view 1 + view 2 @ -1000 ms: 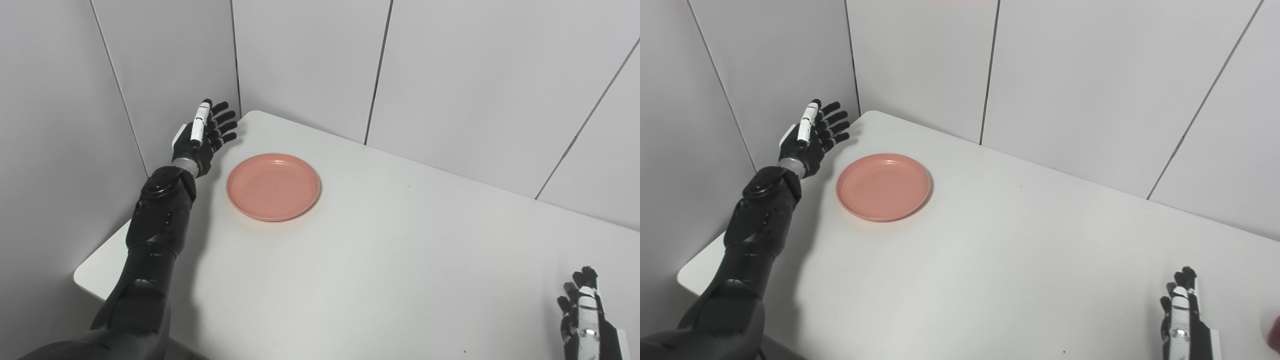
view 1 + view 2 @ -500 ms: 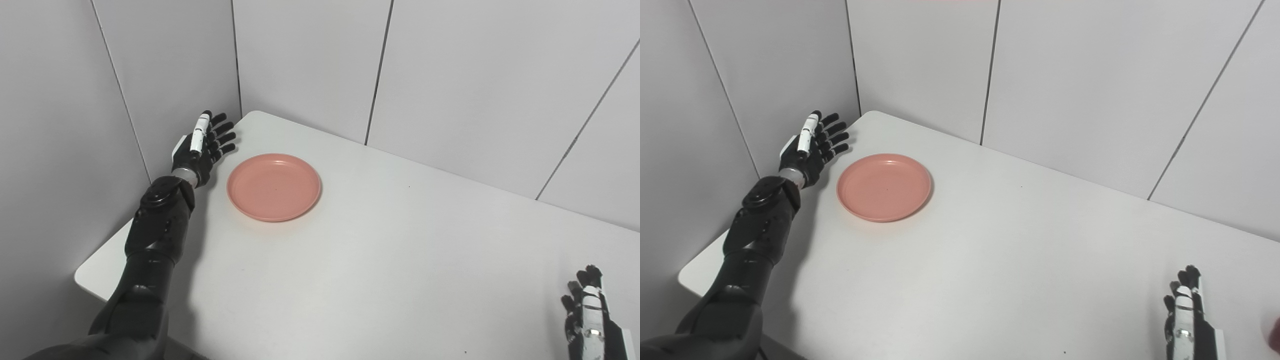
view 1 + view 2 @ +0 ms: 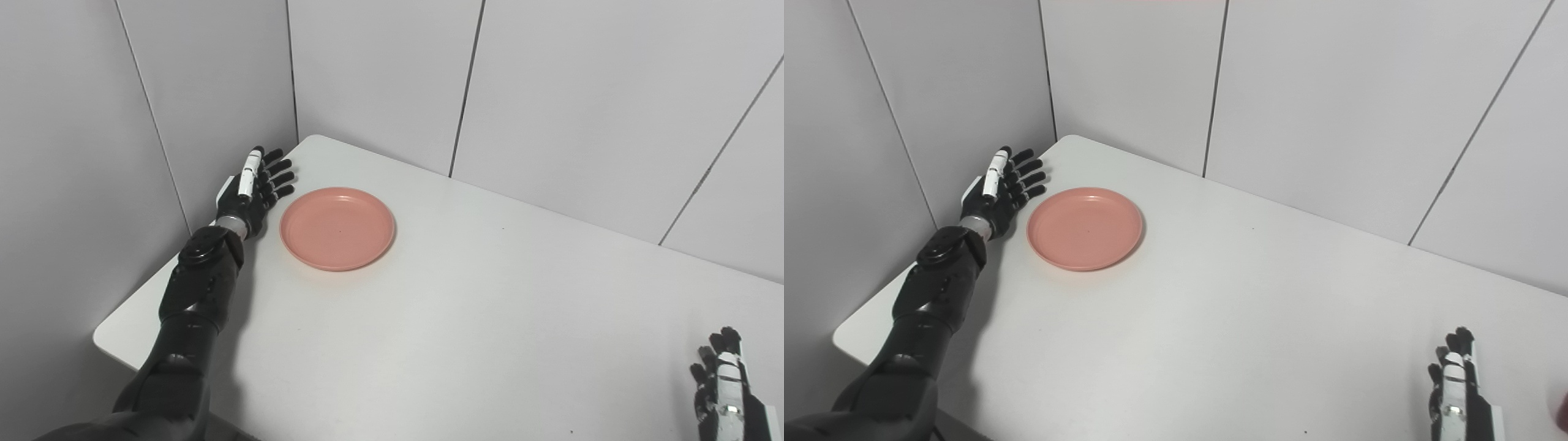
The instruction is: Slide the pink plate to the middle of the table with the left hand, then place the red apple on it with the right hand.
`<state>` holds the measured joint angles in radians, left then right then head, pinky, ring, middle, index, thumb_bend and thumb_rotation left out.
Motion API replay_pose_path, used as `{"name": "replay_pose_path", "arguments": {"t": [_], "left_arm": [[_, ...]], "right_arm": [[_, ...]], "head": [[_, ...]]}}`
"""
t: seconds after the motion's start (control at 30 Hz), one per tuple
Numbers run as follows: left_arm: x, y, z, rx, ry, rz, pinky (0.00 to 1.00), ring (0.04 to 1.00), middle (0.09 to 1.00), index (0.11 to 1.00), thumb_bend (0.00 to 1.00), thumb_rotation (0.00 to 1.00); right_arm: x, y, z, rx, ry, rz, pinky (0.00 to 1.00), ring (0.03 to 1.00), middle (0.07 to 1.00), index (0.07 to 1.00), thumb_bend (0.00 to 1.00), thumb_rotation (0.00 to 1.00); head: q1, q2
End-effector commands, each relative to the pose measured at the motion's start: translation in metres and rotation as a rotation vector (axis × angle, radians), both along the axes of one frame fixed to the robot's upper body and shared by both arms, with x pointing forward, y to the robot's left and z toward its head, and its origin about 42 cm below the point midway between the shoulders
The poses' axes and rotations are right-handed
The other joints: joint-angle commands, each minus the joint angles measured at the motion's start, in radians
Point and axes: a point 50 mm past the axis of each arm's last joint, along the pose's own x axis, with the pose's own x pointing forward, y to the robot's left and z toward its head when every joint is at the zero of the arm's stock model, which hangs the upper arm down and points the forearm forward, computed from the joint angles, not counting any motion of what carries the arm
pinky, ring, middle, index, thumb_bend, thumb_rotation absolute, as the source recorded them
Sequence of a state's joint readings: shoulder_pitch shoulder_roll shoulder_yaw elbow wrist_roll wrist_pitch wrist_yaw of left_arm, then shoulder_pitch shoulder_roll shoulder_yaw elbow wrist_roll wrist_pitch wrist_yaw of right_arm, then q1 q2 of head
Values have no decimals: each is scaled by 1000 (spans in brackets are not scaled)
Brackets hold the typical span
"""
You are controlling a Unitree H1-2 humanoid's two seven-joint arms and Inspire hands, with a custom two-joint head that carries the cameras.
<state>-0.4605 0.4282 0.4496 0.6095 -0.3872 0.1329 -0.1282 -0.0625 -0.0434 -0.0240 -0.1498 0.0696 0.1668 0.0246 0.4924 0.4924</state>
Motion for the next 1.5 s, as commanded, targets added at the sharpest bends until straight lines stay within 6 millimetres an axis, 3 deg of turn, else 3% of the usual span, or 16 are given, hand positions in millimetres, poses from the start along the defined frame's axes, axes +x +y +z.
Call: {"name": "replay_pose_path", "arguments": {"t": [0.0,1.47], "left_arm": [[7,3,22,39,-83,-11,825,841,843,821,326,1000],[24,-44,2,-73,-7,-133,856,859,870,855,313,1000]], "right_arm": [[4,1,17,-4,-54,6,1000,1000,1000,1000,0,1000],[3,2,18,2,-53,-2,1000,1000,1000,1000,0,1000]], "head": [[-1,1],[-13,13]]}}
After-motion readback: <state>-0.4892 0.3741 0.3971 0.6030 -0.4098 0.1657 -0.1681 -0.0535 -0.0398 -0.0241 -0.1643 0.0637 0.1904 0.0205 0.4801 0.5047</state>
